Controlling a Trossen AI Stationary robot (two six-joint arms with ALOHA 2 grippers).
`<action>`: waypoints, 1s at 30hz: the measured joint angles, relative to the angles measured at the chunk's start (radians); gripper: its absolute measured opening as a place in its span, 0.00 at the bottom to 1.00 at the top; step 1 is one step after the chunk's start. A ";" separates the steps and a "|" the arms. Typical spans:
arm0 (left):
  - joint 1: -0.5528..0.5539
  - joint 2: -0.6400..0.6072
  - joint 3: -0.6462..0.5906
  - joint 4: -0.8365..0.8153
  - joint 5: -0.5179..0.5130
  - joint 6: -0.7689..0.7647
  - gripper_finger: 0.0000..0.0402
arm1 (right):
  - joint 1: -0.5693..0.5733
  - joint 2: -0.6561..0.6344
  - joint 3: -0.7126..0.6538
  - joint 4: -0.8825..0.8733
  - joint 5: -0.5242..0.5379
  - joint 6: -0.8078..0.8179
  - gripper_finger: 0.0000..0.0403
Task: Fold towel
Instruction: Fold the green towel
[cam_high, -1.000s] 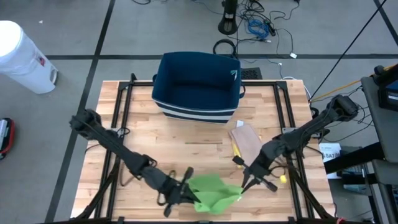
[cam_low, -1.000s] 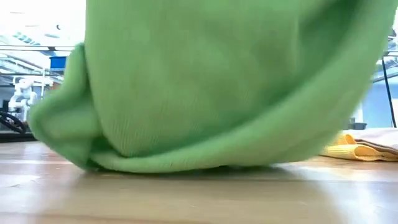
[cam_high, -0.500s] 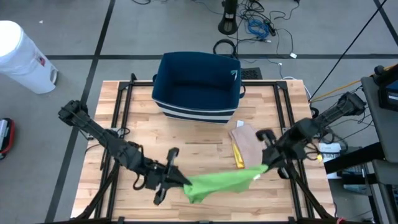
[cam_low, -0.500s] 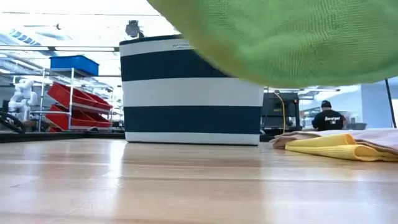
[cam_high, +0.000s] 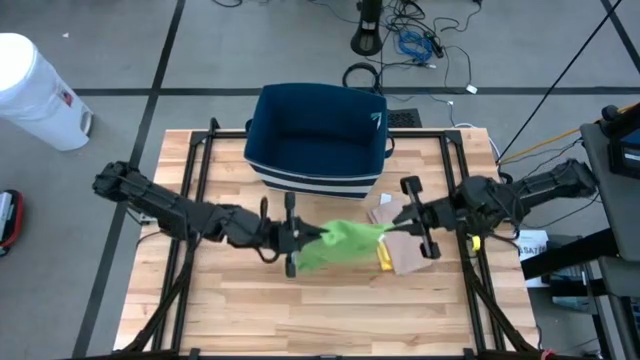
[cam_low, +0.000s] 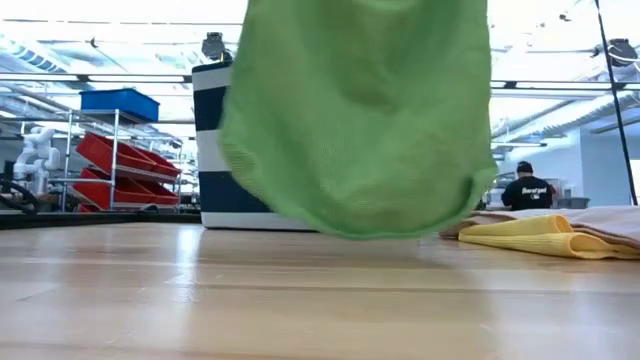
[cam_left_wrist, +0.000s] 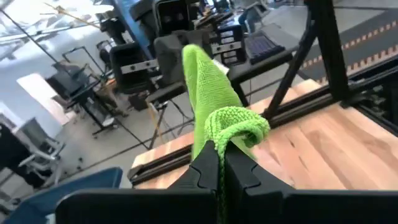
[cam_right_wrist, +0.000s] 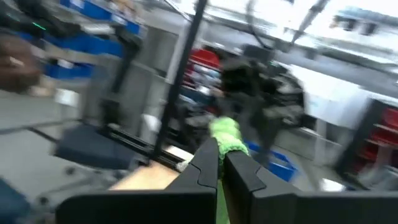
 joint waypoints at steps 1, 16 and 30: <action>0.006 0.000 0.000 0.001 0.017 -0.005 0.00 | -0.010 0.000 0.000 0.006 -0.047 0.013 0.00; -0.162 0.000 0.000 -0.013 0.220 0.028 0.00 | 0.108 0.000 0.000 -0.027 -0.427 0.117 0.00; -0.102 0.148 0.000 -0.216 0.081 -0.176 0.00 | 0.127 0.231 0.000 -0.216 -0.214 0.132 0.00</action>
